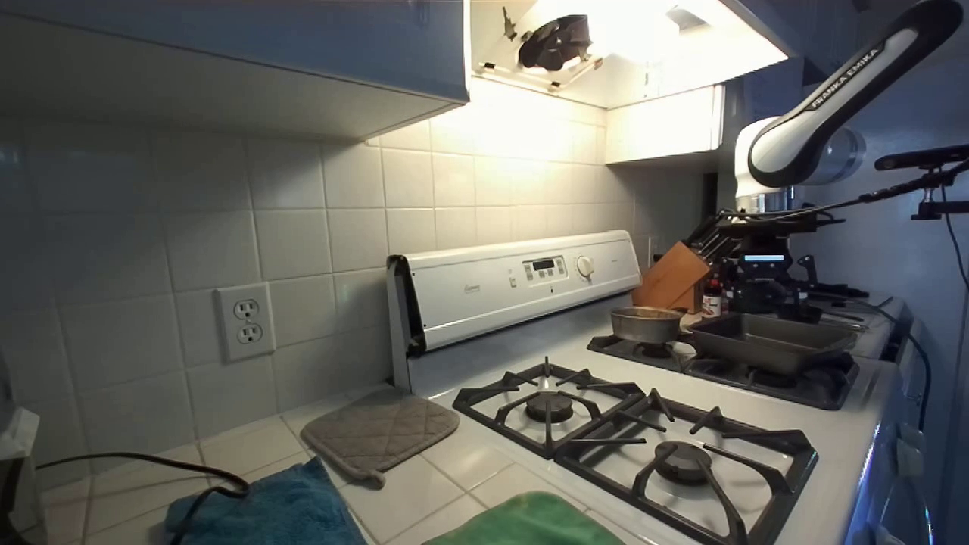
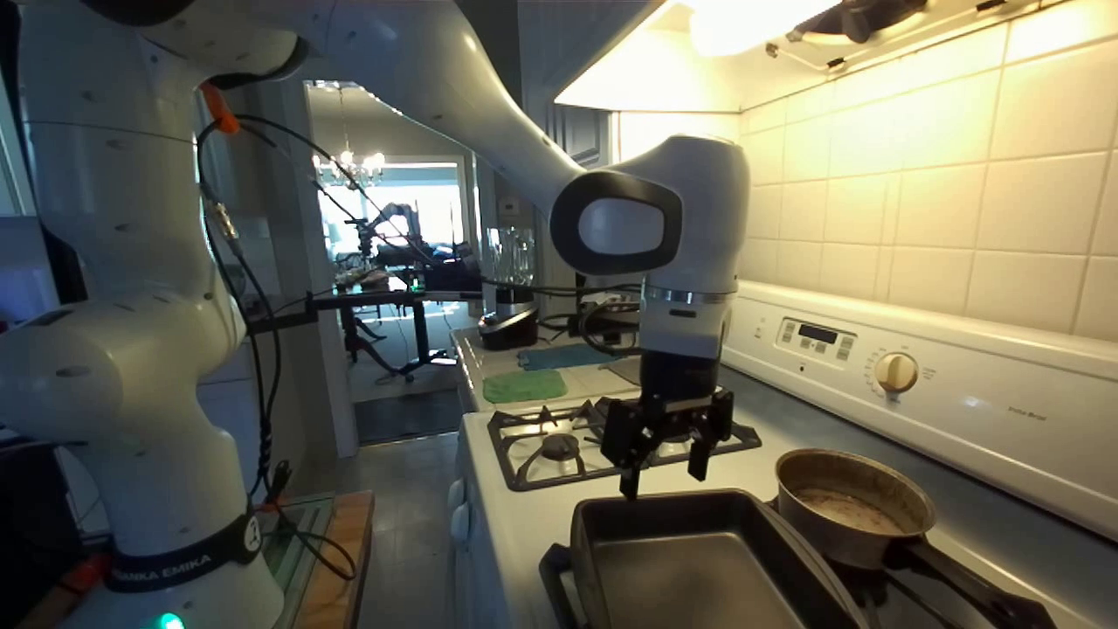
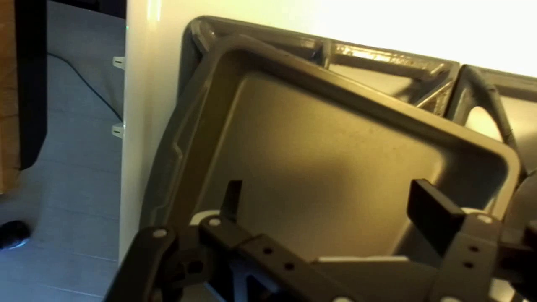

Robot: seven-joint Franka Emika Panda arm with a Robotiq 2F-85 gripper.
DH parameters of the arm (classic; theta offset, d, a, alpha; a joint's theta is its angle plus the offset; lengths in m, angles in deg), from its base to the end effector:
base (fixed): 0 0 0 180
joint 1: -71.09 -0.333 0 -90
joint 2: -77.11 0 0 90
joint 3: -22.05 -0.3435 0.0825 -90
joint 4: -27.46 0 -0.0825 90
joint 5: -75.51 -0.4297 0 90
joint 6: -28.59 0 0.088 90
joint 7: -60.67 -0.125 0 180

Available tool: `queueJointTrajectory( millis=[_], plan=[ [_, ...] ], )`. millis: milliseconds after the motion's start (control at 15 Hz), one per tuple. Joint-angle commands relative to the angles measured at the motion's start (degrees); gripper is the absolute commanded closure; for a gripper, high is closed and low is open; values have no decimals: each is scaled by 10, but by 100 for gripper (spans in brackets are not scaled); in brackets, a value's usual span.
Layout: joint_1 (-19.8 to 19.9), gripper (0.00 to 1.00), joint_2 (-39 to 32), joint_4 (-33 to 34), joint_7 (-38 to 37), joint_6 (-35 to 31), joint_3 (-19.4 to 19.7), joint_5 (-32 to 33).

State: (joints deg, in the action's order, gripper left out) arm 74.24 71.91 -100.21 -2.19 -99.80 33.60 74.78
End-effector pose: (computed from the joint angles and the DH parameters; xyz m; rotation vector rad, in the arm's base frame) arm 0.5441 -0.1422 0.3053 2.4095 -1.9521 -0.1027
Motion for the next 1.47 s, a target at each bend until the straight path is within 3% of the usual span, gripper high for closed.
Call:
queueJointTrajectory(
  millis=[0, 667, 1400],
  plan=[
    [15, 0, 37, -48, -13, 8, -7, 23],
    [46, 0, 100, -147, -34, -14, -6, 58],
    [88, 0, 83, -178, -52, -66, -3, 112]
  ],
)
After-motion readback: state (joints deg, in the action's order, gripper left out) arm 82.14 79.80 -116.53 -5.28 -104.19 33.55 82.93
